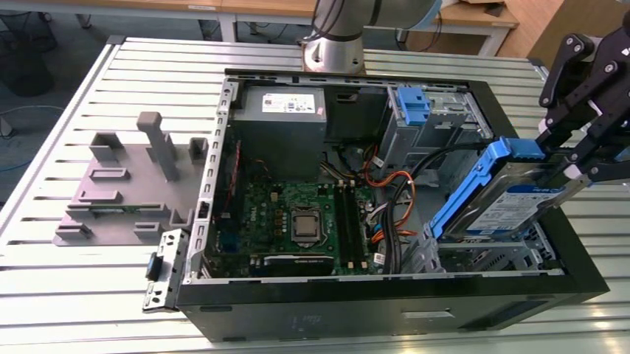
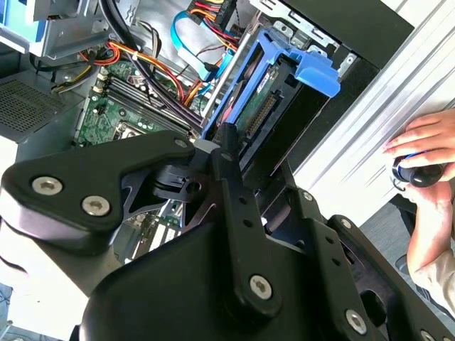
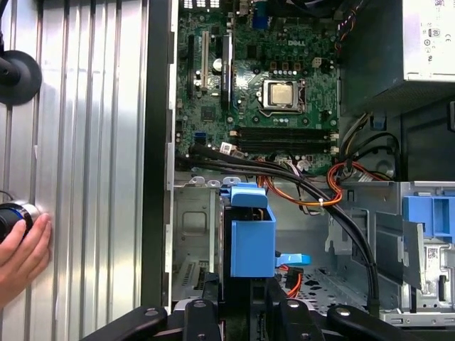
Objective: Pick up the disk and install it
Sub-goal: 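Pick up the disk, then insert the disk into the insertion slot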
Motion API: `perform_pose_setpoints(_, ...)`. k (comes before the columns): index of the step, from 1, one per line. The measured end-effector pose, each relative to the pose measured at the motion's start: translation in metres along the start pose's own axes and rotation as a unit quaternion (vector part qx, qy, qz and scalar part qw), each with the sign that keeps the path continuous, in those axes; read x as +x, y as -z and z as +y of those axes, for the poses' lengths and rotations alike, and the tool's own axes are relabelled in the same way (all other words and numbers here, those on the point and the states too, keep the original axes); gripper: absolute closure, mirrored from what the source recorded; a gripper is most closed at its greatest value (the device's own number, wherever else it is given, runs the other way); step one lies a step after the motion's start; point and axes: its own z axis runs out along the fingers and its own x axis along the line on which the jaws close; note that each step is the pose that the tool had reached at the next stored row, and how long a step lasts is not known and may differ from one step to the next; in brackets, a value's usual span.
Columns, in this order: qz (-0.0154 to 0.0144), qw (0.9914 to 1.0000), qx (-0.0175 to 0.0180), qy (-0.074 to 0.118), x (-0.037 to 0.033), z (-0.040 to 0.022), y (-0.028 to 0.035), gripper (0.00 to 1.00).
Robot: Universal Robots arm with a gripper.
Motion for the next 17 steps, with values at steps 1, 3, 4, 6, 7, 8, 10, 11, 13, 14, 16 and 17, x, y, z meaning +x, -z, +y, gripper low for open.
perform_pose_setpoints(1,0.0,1.0,0.0,0.0,0.0,0.0,0.0,0.65)
perform_pose_setpoints(3,0.0001,1.0,0.0,0.0,0.0,-0.0001,0.0,0.65)
perform_pose_setpoints(4,0.0001,1.0,0.0,0.0,0.0,-0.0001,0.0,0.65)
perform_pose_setpoints(6,0.0001,1.0,0.0001,0.0,0.0001,-0.0002,-0.0007,0.65)
perform_pose_setpoints(7,0.0001,1.0,0.0003,0.0,0.0001,-0.0002,-0.0013,0.65)
perform_pose_setpoints(8,0.0001,1.0,0.0003,0.0,0.0001,-0.0003,-0.0018,0.65)
perform_pose_setpoints(10,0.0001,1.0,0.0005,0.0,0.0001,-0.0003,-0.0025,0.65)
perform_pose_setpoints(11,0.0001,1.0,0.0005,0.0,0.0001,-0.0003,-0.0027,0.65)
perform_pose_setpoints(13,0.0,1.0,0.0005,0.0,0.0001,-0.0003,-0.0036,0.65)
perform_pose_setpoints(14,0.0001,1.0,0.0006,0.0,0.0002,-0.0004,-0.0043,0.65)
perform_pose_setpoints(16,0.0,1.0,0.0008,0.0,0.0003,-0.0005,-0.0064,0.65)
perform_pose_setpoints(17,0.0,1.0,0.0008,0.0,0.0003,-0.0005,-0.0076,0.65)
